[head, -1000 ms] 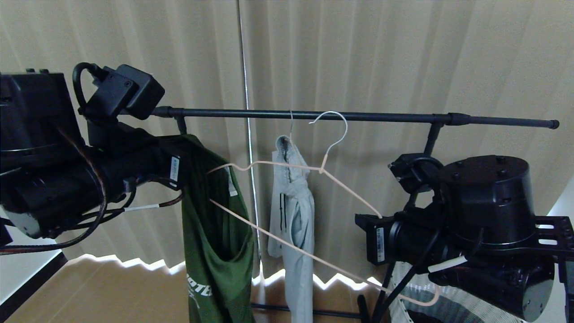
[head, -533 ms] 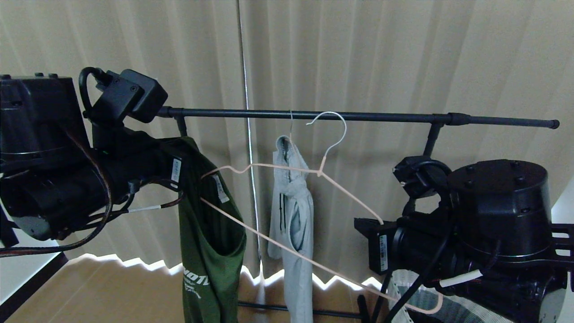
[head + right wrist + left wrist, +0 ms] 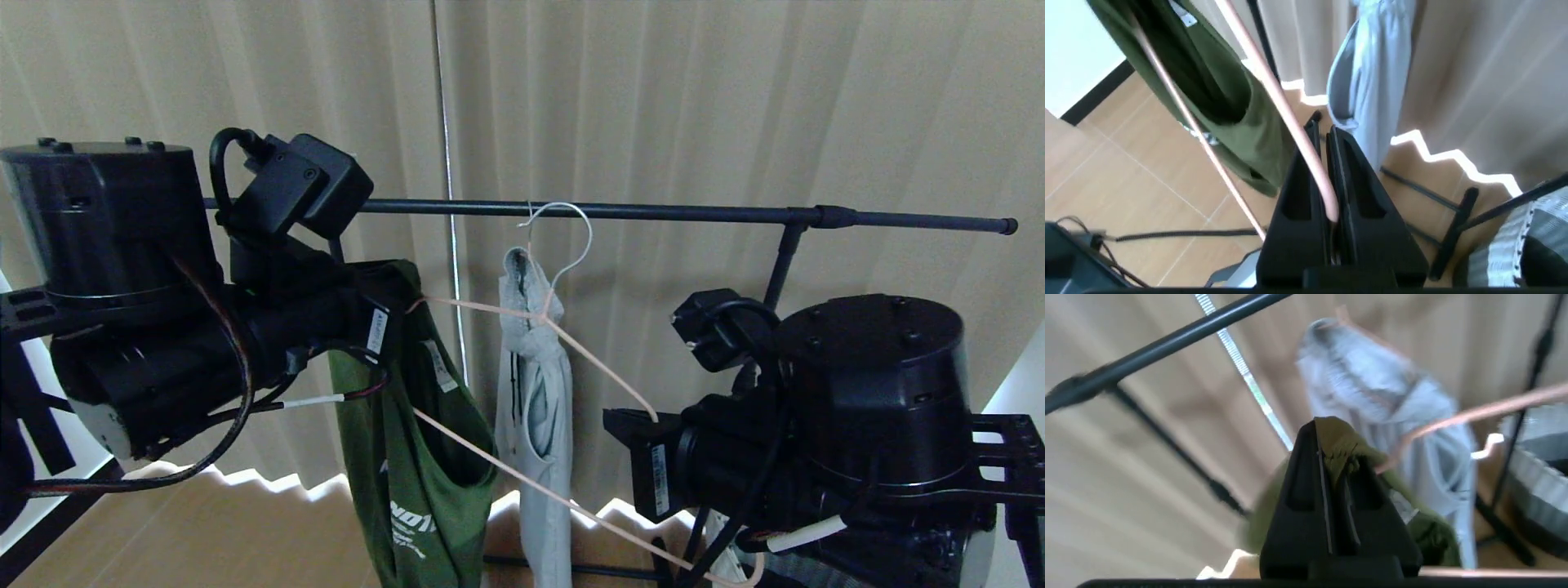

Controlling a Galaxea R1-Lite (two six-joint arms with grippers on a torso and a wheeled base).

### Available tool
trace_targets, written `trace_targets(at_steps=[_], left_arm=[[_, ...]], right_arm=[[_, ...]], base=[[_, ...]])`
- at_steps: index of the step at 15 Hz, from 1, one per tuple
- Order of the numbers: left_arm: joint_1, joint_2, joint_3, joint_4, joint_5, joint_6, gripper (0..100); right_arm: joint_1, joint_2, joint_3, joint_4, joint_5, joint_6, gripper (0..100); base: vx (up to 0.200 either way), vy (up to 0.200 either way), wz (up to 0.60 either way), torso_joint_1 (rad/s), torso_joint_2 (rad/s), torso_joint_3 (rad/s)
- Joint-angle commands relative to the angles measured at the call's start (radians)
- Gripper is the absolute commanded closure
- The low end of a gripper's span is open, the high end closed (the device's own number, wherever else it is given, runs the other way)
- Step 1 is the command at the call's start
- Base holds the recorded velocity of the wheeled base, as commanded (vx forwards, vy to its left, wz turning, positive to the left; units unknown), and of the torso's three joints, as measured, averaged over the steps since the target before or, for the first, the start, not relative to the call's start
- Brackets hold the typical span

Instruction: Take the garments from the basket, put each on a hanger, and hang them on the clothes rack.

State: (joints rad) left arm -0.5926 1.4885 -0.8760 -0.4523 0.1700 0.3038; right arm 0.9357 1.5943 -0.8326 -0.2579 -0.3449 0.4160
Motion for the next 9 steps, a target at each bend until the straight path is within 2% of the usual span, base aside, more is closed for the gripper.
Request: trace_targets(at_steps=[1,3,8,9], left_arm=[[-0.035,0.015,-0.005,-0.016,-0.053,-0.002,100],[-0.066,0.012,-0.003,-0.017,-0.089,-0.002,100],[-0.121,0.010,0.002,-0.019,-0.093,-0.003,100],[-0.135,0.009,0.011,-0.019,-0.144,-0.005,100]], right_arm=[[0.008,0.046,0.000,-0.018,0.000,0.001,100],[0.008,0.081,0.000,-0.073,0.000,-0.002,100],[0.003,0.115,-0.043,-0.077,0.000,-0.002,100],[0.003,0.130,-0.062,-0.073,-0.002,-0.002,100]], base=[[0.000,0.000,0.00,0.000,0.00,0.000],[0.000,0.000,0.00,0.000,0.00,0.000],[0.000,0.000,0.00,0.000,0.00,0.000],[0.000,0.000,0.00,0.000,0.00,0.000]])
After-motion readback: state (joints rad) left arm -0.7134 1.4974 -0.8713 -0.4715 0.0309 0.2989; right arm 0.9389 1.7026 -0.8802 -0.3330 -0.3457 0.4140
